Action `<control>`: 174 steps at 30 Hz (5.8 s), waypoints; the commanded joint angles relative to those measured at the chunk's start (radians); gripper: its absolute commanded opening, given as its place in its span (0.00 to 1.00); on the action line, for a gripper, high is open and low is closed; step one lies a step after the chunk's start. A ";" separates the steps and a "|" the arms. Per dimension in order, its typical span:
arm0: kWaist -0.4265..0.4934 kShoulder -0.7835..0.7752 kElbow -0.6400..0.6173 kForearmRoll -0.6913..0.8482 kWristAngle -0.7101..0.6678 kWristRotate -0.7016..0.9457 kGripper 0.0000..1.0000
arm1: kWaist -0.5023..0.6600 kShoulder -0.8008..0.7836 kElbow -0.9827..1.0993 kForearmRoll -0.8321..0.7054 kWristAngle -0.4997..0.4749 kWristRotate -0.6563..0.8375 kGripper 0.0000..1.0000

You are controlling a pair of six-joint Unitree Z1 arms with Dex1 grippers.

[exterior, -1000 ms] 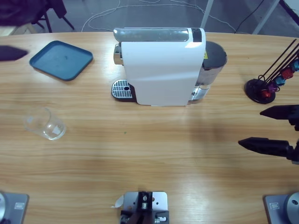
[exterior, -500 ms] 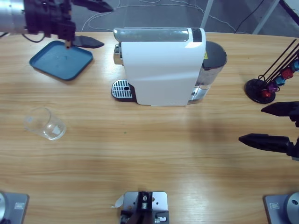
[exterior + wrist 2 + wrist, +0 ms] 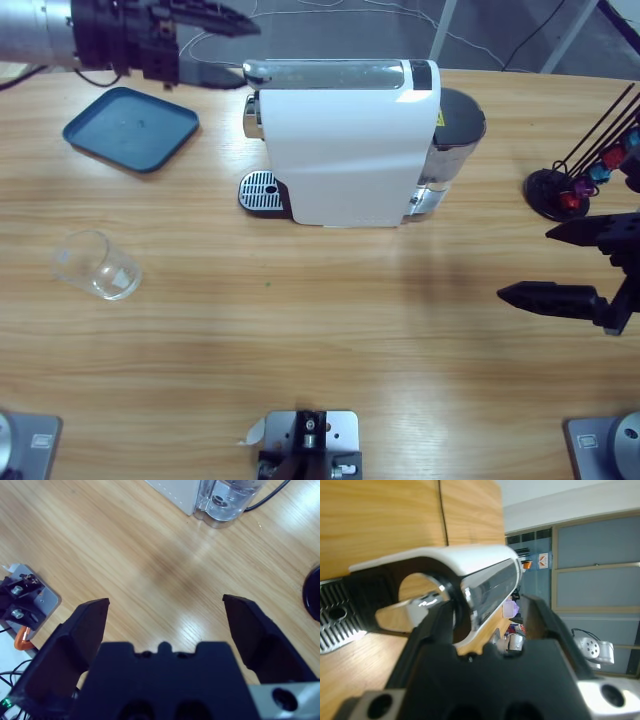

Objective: Pour coffee

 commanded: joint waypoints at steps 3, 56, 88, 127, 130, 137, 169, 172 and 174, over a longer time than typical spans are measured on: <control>-0.014 0.040 0.022 -0.061 -0.031 -0.026 0.00 | -0.011 0.007 0.032 -0.017 0.002 -0.002 1.00; -0.436 -0.582 0.201 0.498 0.849 1.022 1.00 | -0.625 0.034 0.123 -0.427 -0.262 0.049 0.80; -0.436 -0.544 0.102 0.492 0.857 0.967 1.00 | -0.643 0.146 0.105 -0.485 -0.256 0.048 0.35; -0.436 -0.539 0.102 0.491 0.855 0.951 1.00 | -0.649 0.137 0.042 -0.434 -0.266 0.030 0.00; -0.436 -0.538 0.104 0.491 0.855 0.949 1.00 | -0.649 0.134 0.008 -0.412 -0.267 0.028 0.00; -0.436 -0.544 0.113 0.491 0.855 0.941 1.00 | -0.637 0.077 -0.090 -0.275 -0.281 0.028 0.00; -0.436 -0.809 0.220 0.689 0.877 0.988 1.00 | 0.150 0.710 -0.991 0.140 0.013 -0.487 0.00; -0.436 -0.799 0.220 0.689 0.877 0.988 1.00 | 0.107 0.748 -1.016 0.140 -0.005 -0.494 0.00; -0.436 -0.791 0.222 0.687 0.878 0.987 1.00 | 0.072 0.754 -1.016 0.139 0.011 -0.496 0.00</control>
